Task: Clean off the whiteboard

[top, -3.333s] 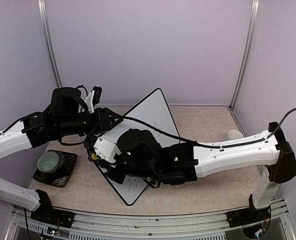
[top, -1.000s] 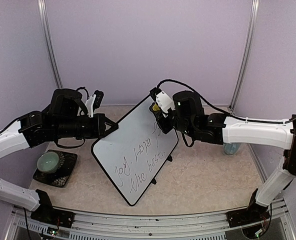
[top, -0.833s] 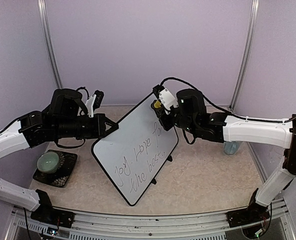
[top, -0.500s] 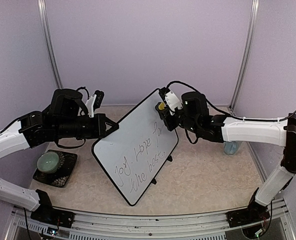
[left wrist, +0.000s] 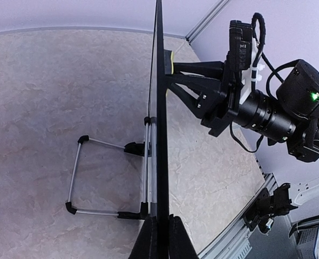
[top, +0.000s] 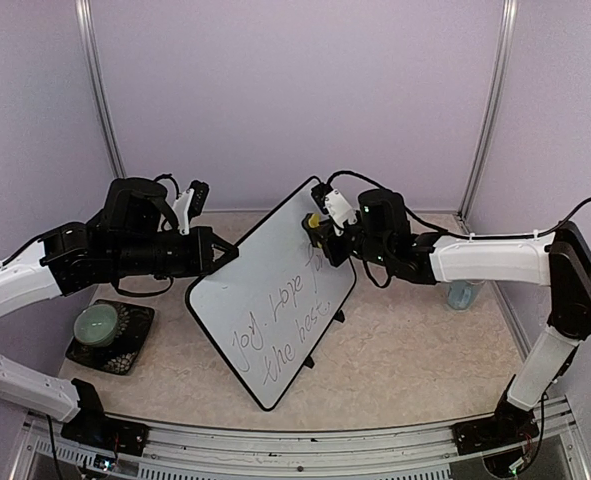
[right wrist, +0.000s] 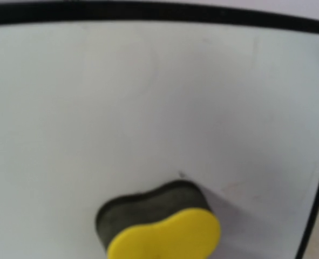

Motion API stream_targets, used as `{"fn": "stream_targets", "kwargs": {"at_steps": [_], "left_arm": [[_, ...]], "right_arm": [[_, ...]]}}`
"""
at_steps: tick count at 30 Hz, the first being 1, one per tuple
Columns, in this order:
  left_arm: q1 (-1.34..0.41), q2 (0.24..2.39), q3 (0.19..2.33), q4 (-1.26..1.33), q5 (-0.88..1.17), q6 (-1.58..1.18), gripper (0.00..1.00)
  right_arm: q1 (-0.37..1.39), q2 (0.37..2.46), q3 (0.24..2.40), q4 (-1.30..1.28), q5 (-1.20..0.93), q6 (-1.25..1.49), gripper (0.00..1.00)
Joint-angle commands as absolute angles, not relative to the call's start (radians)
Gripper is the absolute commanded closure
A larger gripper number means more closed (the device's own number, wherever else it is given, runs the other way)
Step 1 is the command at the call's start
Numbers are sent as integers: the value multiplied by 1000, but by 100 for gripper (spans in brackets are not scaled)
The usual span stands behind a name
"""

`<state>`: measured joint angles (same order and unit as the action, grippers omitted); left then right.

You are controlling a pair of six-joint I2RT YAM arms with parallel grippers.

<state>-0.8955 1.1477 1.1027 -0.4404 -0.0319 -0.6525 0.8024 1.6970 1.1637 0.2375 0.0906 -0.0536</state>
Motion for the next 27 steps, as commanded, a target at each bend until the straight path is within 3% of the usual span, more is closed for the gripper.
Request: {"fn": "stream_targets", "kwargs": {"at_steps": [1, 27], "left_arm": [[-905, 1168, 1101, -420, -13, -666, 100], [-905, 1162, 1091, -401, -24, -674, 100]], "right_arm": [[822, 1696, 1160, 287, -18, -41, 100], [1107, 1646, 1084, 330, 30, -63, 100]]}}
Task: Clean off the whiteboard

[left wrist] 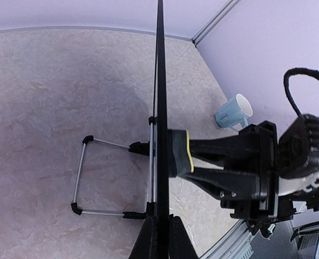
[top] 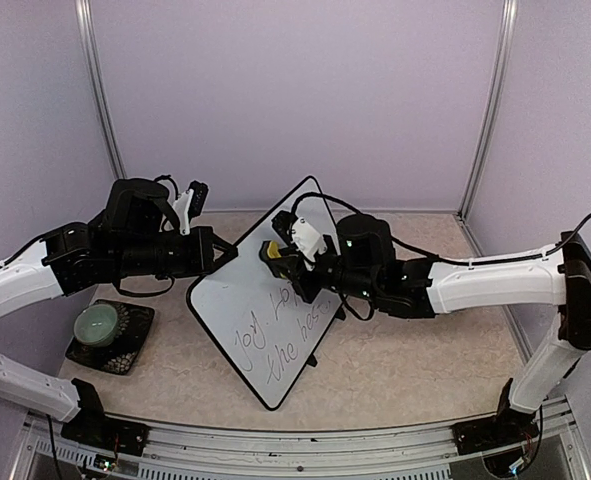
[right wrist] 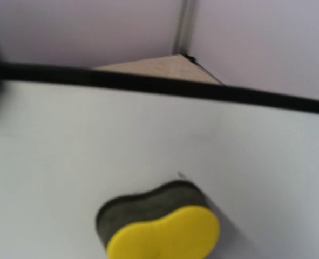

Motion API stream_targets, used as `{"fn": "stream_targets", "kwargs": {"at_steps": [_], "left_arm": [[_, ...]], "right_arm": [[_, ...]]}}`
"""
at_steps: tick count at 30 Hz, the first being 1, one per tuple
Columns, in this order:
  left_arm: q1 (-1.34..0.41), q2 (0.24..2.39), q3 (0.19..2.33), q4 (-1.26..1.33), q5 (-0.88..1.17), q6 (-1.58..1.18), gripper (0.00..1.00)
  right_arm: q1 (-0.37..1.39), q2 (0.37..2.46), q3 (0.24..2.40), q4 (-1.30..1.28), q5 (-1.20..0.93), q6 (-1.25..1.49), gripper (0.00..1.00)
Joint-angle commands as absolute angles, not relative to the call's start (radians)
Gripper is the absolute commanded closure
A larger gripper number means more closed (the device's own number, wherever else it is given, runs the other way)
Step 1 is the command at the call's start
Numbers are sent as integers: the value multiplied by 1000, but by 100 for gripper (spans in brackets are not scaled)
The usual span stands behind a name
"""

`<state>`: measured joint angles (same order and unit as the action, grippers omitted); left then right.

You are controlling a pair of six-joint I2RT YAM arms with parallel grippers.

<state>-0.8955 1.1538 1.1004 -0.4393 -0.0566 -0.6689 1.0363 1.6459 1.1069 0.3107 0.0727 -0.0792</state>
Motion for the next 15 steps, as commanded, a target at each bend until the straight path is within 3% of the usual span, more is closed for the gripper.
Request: {"fn": "stream_targets", "kwargs": {"at_steps": [1, 15], "left_arm": [[-905, 1160, 1090, -400, -25, -675, 100], [-906, 1137, 1089, -407, -37, -687, 100]], "right_arm": [[1120, 1647, 1081, 336, 33, -60, 100], [1274, 1714, 1072, 395, 15, -16, 100]]}}
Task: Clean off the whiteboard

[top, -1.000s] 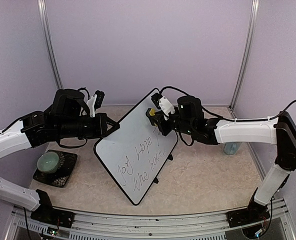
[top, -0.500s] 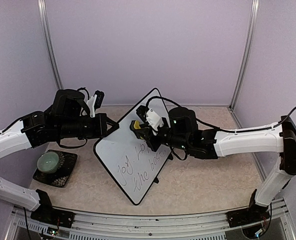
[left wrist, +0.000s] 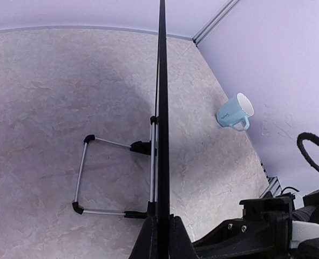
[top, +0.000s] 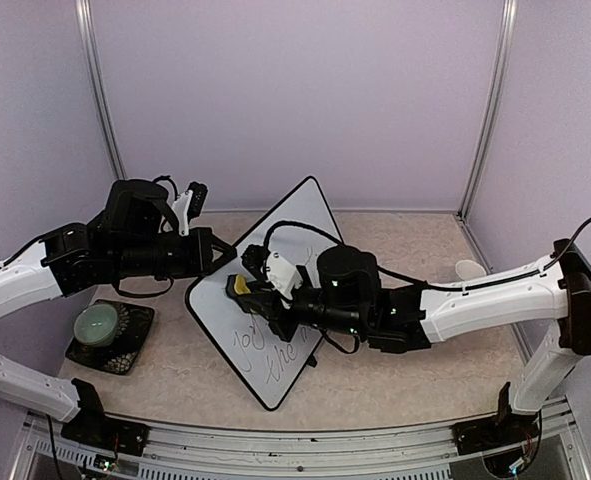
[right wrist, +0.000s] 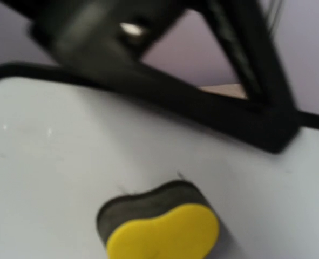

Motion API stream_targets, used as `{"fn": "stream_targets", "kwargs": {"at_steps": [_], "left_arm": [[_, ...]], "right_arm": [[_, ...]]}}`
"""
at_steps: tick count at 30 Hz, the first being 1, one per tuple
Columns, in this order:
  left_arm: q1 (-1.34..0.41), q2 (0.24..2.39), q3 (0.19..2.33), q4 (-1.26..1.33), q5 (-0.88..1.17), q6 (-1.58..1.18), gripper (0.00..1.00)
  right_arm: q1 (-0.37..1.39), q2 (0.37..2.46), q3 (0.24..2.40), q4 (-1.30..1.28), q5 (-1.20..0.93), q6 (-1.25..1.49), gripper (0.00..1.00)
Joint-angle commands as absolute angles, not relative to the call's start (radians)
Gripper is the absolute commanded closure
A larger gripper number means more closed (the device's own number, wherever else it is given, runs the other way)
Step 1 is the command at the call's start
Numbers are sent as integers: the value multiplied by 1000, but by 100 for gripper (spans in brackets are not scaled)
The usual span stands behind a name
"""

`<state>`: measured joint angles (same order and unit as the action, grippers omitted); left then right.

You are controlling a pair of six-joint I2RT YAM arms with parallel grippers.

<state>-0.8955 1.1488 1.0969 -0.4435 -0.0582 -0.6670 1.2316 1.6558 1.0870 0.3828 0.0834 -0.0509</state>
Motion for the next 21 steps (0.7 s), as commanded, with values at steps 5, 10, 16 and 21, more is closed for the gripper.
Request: {"fn": "stream_targets", "kwargs": {"at_steps": [5, 10, 16, 21], "left_arm": [[-907, 1134, 1087, -405, -40, -689, 100], [-908, 1134, 1091, -406, -43, -687, 100], [-908, 1134, 1095, -410, -47, -683, 100], [-907, 1128, 1099, -421, -56, -677, 100]], "right_arm": [[1308, 1725, 1083, 409, -9, -5, 100], [1339, 1736, 1090, 429, -34, 0, 100], [1351, 1730, 1095, 434, -55, 0, 100], [1351, 1637, 1075, 380, 17, -32, 100]]}}
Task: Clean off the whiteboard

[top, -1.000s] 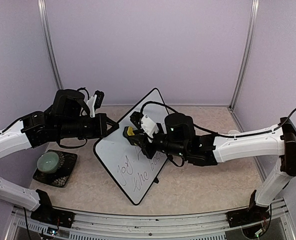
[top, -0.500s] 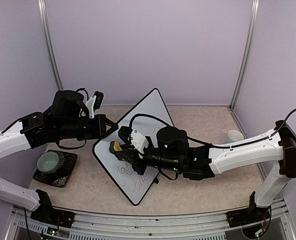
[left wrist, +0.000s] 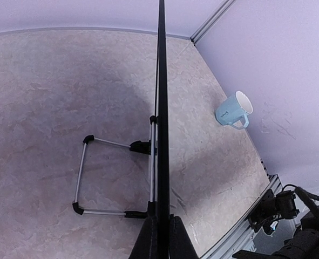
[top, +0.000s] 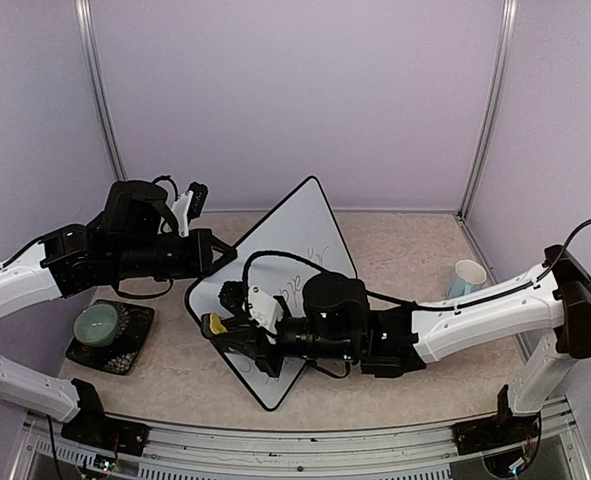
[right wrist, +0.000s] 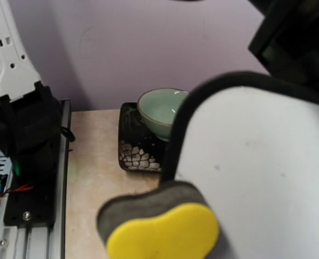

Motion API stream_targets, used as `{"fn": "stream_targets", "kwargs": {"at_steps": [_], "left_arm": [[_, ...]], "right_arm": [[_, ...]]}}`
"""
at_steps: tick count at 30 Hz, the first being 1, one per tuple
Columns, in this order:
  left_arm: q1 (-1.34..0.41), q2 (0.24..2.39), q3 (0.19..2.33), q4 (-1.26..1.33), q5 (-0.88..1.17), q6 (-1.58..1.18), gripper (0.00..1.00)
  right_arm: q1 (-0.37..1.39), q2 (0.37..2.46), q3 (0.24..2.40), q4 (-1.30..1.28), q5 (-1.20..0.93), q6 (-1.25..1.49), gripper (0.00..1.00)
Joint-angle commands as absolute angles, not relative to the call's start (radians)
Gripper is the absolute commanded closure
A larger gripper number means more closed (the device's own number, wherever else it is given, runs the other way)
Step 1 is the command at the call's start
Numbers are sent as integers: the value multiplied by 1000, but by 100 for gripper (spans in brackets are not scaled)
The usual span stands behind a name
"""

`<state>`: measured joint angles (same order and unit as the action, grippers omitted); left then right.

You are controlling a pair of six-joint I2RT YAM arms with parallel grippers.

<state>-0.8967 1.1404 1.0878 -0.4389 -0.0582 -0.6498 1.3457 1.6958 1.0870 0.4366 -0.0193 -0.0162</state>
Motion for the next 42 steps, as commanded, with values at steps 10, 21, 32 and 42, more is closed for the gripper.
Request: {"fn": "stream_targets", "kwargs": {"at_steps": [10, 21, 32, 42], "left_arm": [[-907, 1121, 1094, -406, -57, -678, 100], [-913, 1130, 1095, -391, -83, -690, 100], [-922, 1158, 1085, -361, -89, -688, 100], [-923, 1170, 1075, -324, -72, -688, 100]], "right_arm": [[1344, 1408, 1048, 163, 396, -93, 100], [1449, 1654, 1191, -27, 526, -34, 100], [1482, 1771, 1352, -158, 586, 20, 100], [1498, 1844, 1421, -267, 615, 120, 100]]}}
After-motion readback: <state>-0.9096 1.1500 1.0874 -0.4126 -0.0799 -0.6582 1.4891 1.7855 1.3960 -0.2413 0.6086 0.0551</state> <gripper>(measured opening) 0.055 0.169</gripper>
